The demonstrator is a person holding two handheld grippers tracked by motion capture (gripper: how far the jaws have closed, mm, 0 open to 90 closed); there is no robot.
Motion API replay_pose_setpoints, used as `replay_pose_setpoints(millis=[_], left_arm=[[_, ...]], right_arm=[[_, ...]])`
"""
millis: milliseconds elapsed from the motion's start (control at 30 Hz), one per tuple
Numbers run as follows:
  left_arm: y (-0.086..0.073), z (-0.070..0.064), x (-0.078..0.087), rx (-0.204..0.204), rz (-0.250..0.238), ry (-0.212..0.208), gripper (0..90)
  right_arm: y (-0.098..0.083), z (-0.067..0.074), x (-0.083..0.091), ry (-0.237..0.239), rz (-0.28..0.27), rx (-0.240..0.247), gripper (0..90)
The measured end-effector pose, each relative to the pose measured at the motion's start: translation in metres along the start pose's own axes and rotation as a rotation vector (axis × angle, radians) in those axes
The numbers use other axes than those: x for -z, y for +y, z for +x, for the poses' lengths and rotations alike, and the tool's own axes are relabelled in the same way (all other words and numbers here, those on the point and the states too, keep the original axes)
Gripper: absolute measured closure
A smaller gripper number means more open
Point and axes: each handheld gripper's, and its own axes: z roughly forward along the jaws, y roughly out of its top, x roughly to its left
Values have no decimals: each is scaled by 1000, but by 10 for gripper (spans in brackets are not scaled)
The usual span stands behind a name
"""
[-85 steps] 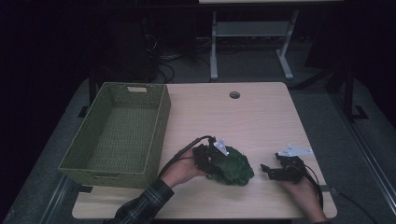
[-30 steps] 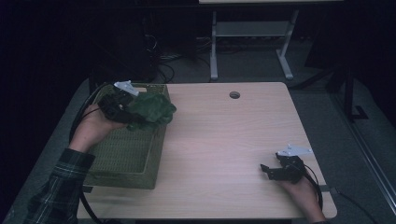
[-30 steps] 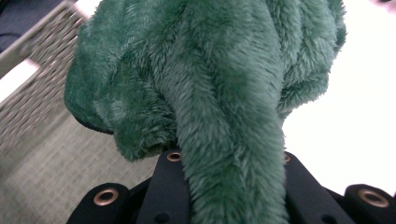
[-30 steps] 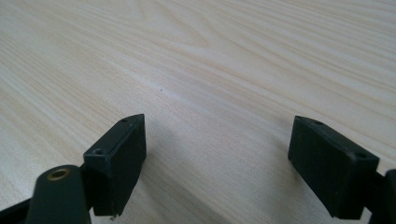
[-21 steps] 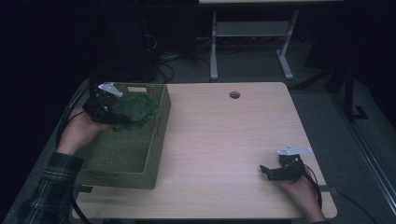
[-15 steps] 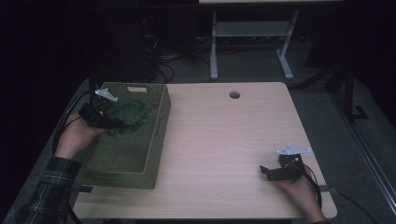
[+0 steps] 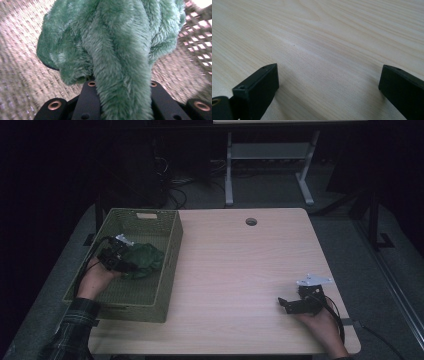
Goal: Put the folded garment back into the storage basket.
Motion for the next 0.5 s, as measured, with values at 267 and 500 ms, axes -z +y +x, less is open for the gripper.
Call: replay_pose_setpoints(millis=[267,500], left_arm=[[-6,-3,-25,4,32,-38,749],[-7,-1,-24,27,22,-56,666]], right_arm=[[0,0,0,1,0,0,27],[0,0,0,0,1,1,28]])
